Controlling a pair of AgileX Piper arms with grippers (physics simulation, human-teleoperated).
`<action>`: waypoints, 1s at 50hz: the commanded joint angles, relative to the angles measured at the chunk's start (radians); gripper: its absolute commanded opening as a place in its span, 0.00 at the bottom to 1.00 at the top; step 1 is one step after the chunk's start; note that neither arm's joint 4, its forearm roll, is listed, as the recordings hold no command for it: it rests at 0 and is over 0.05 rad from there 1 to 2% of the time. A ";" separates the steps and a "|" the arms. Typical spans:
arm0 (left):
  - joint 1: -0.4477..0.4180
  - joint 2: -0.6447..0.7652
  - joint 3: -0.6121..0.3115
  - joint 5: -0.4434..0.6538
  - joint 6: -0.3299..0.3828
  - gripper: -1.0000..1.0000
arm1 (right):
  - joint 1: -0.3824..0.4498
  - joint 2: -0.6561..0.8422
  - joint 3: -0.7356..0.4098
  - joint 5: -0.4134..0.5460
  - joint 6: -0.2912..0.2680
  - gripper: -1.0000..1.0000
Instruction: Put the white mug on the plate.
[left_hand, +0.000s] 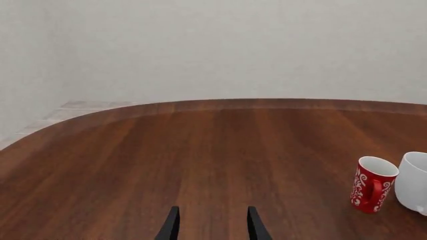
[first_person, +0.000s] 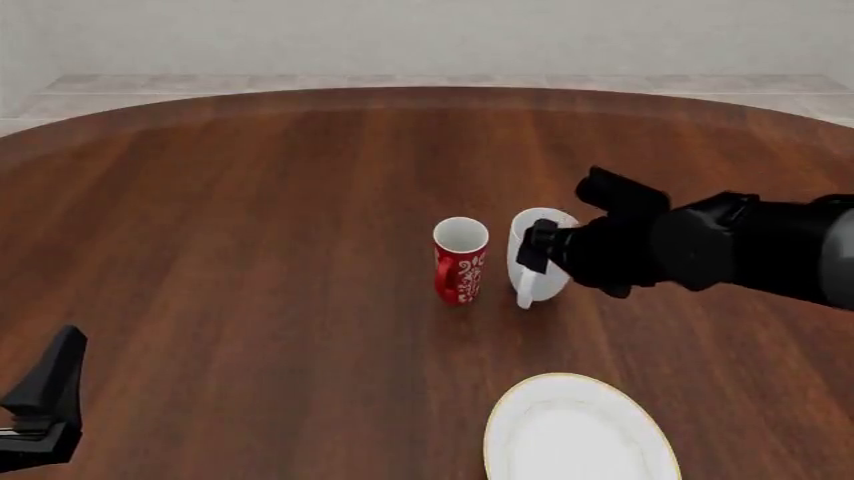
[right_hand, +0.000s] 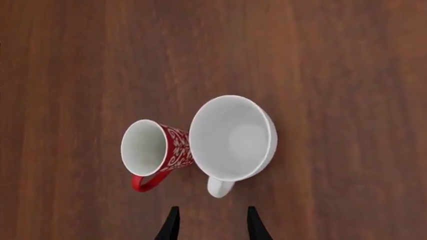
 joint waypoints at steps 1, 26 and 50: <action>-0.002 0.000 0.001 -0.001 0.000 1.00 | 0.023 0.028 0.022 -0.039 0.050 1.00; -0.001 0.000 -0.005 0.004 0.000 1.00 | 0.024 0.069 0.056 -0.105 0.172 1.00; -0.001 0.000 -0.005 0.004 0.000 1.00 | 0.023 0.122 0.033 -0.119 0.175 1.00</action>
